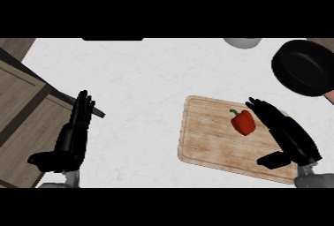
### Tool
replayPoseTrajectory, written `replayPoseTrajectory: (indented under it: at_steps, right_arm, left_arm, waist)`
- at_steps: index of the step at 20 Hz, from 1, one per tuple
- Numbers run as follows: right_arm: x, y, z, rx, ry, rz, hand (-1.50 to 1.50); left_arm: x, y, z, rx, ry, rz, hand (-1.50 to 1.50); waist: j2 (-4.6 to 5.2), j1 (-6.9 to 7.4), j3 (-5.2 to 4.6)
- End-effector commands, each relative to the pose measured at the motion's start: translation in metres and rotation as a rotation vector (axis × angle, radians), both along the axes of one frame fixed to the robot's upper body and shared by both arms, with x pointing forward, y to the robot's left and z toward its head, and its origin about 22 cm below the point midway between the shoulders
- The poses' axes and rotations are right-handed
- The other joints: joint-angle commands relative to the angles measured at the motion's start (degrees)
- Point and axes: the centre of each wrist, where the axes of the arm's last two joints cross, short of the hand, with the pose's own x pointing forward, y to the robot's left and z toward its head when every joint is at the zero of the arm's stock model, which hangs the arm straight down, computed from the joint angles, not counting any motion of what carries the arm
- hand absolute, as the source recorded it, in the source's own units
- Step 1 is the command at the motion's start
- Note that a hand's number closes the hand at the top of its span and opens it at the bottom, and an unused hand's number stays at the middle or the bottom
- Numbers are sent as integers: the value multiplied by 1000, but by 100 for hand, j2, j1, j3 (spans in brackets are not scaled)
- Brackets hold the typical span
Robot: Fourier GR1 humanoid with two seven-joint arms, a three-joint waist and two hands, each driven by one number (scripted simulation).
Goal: Pick the bell pepper from the cutting board and place it in the pot
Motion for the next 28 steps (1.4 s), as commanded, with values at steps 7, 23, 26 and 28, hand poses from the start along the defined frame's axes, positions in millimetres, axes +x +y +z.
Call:
replayPoseTrajectory:
  at_steps: [7,23,26,28]
  right_arm:
    - [19,23,-38,-5,18,2,-150]
    - [39,17,-23,-1,-299,21,150]
    - [48,37,-15,-57,-205,21,150]
    - [72,67,-9,-154,-80,2,150]
  left_arm:
    - [5,1,11,8,11,3,0]
    - [9,10,-3,-2,3,11,0]
    - [1,15,10,0,-4,-7,0]
    - [0,-13,-3,11,-3,-15,0]
  waist:
    - [2,8,0]
    - [5,7,-1]
    - [2,31,-2]
    - [32,144,-6]
